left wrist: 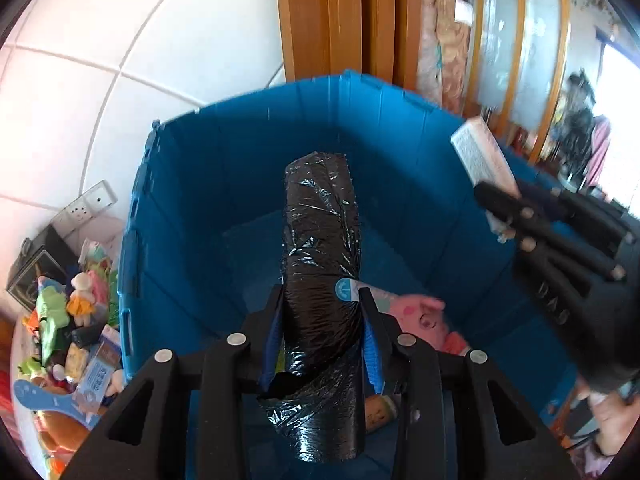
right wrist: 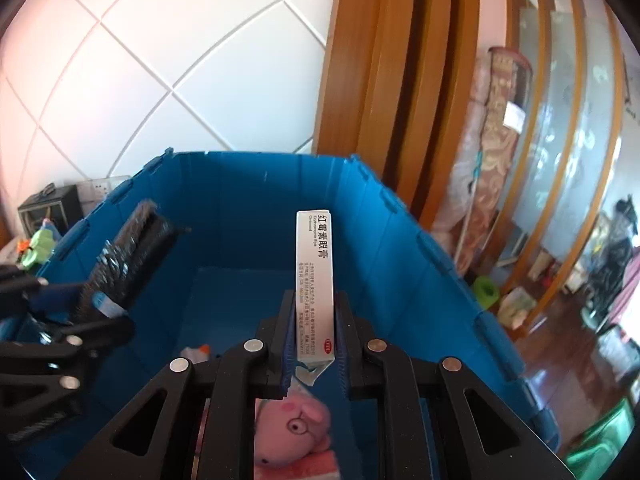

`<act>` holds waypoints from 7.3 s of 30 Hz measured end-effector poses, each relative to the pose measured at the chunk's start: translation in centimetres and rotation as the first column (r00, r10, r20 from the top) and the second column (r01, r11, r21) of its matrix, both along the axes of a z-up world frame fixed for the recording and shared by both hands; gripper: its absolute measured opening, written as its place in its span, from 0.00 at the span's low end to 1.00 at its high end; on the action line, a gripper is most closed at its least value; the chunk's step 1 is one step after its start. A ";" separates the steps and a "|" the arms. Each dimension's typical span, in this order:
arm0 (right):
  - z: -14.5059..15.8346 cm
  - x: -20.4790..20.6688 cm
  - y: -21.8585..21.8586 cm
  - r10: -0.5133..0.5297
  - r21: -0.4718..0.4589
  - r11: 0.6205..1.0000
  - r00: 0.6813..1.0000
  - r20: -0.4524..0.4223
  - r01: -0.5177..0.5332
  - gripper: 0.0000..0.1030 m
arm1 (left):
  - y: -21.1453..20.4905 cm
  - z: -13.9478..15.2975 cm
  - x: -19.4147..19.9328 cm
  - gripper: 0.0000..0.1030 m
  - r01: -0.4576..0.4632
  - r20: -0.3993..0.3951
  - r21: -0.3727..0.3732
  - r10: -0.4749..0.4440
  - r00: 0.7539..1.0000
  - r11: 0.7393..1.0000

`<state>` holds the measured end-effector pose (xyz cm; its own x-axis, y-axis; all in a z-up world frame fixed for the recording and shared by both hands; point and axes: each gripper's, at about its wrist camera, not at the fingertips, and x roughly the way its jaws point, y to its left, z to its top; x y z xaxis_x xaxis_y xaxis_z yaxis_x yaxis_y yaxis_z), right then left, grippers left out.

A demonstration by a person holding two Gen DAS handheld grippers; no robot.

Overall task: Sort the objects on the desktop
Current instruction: 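Carry the black bag and white ointment box over the blue crate with both tools, then open both tools to drop the bag and ointment box into the crate, then move both tools back over the pile of items, then grasp the pastel tissue pack with the left tool while the right tool grasps a white medicine box, then carry the tissue pack and medicine box over the blue crate with both tools, then open both tools to drop the tissue pack and medicine box into the crate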

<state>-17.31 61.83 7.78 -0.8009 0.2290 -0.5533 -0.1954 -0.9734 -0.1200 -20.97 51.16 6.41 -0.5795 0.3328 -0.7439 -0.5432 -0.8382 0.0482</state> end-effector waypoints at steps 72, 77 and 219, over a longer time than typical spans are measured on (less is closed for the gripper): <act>3.6 3.0 -23.8 0.423 -0.081 0.882 0.856 -0.297 -0.464 1.00 | -41.2 -5.3 6.5 0.65 -0.625 -0.127 0.197 0.651 0.748 0.756; 0.5 1.0 -30.4 0.525 -0.098 0.829 0.826 -0.206 -0.551 1.00 | -48.0 -10.5 6.8 0.65 -0.733 -0.009 0.159 0.744 0.668 0.661; -4.2 -7.6 3.6 -0.008 -0.070 0.997 0.901 0.433 0.043 0.85 | 2.1 -1.7 -5.3 0.48 -0.001 0.278 -0.065 0.019 0.960 0.998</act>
<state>-24.91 65.41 3.61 -0.4738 0.1895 -0.8600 -0.1661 -0.9783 -0.1241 -26.25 53.28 4.66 -0.3491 0.2748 -0.8959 -0.5345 -0.8436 -0.0505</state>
